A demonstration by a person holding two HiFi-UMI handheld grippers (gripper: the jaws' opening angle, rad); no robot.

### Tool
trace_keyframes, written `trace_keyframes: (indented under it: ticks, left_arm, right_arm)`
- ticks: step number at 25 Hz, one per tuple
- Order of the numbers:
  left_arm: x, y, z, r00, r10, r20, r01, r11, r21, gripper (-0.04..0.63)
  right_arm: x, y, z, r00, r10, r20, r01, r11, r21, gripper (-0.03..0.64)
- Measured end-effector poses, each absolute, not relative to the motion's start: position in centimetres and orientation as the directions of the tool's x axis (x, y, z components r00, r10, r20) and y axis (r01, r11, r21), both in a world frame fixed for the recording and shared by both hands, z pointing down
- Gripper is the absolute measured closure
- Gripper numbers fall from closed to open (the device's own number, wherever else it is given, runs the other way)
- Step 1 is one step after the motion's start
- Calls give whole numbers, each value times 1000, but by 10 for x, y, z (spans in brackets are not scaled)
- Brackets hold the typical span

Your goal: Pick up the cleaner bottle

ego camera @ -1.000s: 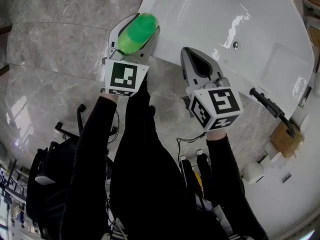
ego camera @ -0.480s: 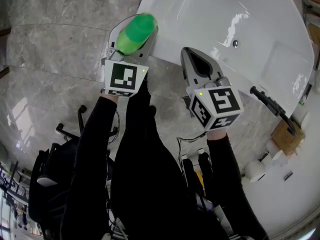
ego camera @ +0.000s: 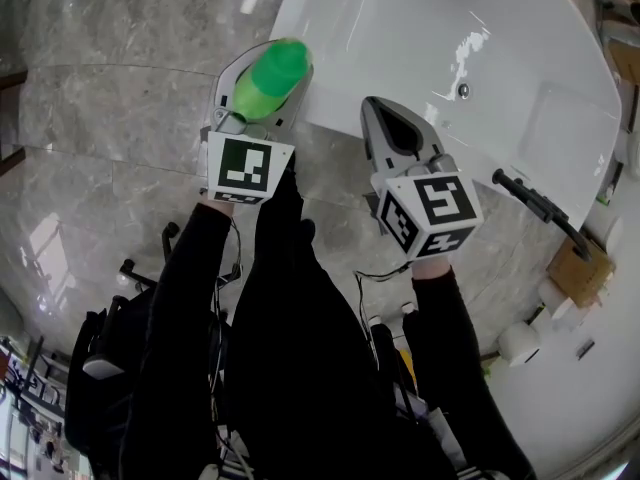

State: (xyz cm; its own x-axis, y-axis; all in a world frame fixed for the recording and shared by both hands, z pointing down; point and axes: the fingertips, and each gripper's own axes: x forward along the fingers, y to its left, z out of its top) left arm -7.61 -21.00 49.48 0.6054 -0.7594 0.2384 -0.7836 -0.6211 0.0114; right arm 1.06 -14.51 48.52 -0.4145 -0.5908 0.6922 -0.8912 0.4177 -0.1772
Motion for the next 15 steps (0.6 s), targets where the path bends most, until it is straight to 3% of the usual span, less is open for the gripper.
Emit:
trace_keyframes:
  ticks: [15]
  left_arm:
    - [-31, -214, 406, 711, -676, 195, -690, -723, 10, 396]
  right_arm:
    - [65, -132, 413, -274, -717, 640, -958, 261, -117, 615]
